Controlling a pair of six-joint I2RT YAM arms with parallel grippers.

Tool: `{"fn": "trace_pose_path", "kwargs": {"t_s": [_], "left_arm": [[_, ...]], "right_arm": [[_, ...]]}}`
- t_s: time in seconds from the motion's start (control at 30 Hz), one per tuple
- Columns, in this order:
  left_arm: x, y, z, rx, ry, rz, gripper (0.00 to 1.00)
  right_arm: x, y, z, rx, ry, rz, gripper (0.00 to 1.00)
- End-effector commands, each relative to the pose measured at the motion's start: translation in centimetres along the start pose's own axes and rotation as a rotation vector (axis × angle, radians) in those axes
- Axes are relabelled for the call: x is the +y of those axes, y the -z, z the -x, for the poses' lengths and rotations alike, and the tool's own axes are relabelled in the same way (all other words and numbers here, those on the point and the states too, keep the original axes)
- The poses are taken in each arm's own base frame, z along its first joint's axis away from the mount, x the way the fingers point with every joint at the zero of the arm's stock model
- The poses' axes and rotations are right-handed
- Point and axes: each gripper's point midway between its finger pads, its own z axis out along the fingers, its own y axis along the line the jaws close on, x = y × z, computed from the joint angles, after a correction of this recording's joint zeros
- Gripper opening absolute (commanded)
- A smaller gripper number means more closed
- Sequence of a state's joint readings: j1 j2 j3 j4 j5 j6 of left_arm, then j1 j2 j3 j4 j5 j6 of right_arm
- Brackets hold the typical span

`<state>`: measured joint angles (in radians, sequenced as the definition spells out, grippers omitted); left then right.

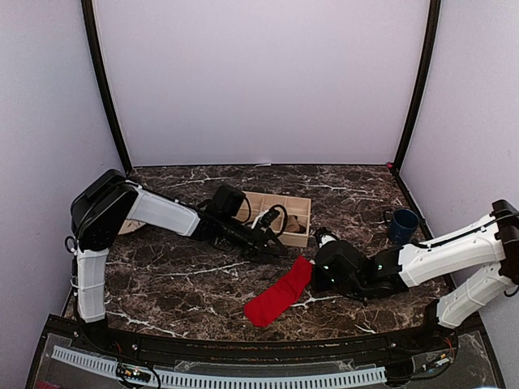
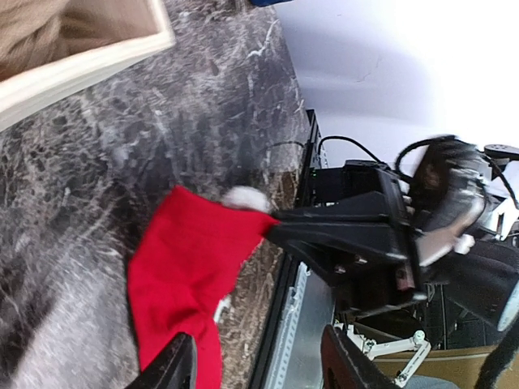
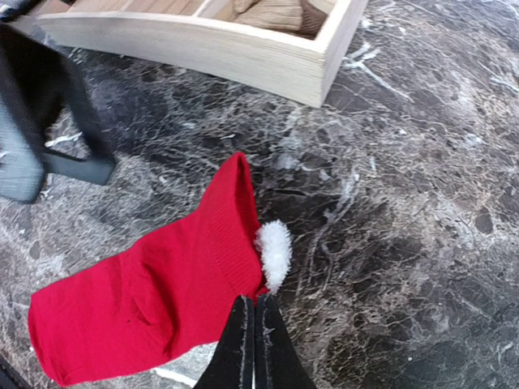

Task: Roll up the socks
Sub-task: Roll the sock at the center of the board.

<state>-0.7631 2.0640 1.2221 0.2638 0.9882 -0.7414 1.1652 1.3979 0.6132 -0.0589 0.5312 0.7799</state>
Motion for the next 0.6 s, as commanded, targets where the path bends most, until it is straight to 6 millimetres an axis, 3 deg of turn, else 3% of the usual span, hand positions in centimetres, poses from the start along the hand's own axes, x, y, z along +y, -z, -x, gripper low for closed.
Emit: {"fn": "trace_pose_path", "kwargs": {"t_s": [0.0,0.13,0.57], "left_arm": [[0.2,-0.7,0.1,0.031,-0.084,-0.046,0.55],[1.1,-1.2,0.1,0.039,-0.115,-0.044,0.57],[1.5,-2.2,1.8,0.043,-0.251,-0.045,0.60]], "right_arm": [[2.3,1.0,1.1,-0.022,0.022,0.111,0.00],[3.0,1.0,0.9,-0.003,0.045,0.145,0.00],[3.7,1.4,0.8,0.018,0.026,0.187,0.00]]}}
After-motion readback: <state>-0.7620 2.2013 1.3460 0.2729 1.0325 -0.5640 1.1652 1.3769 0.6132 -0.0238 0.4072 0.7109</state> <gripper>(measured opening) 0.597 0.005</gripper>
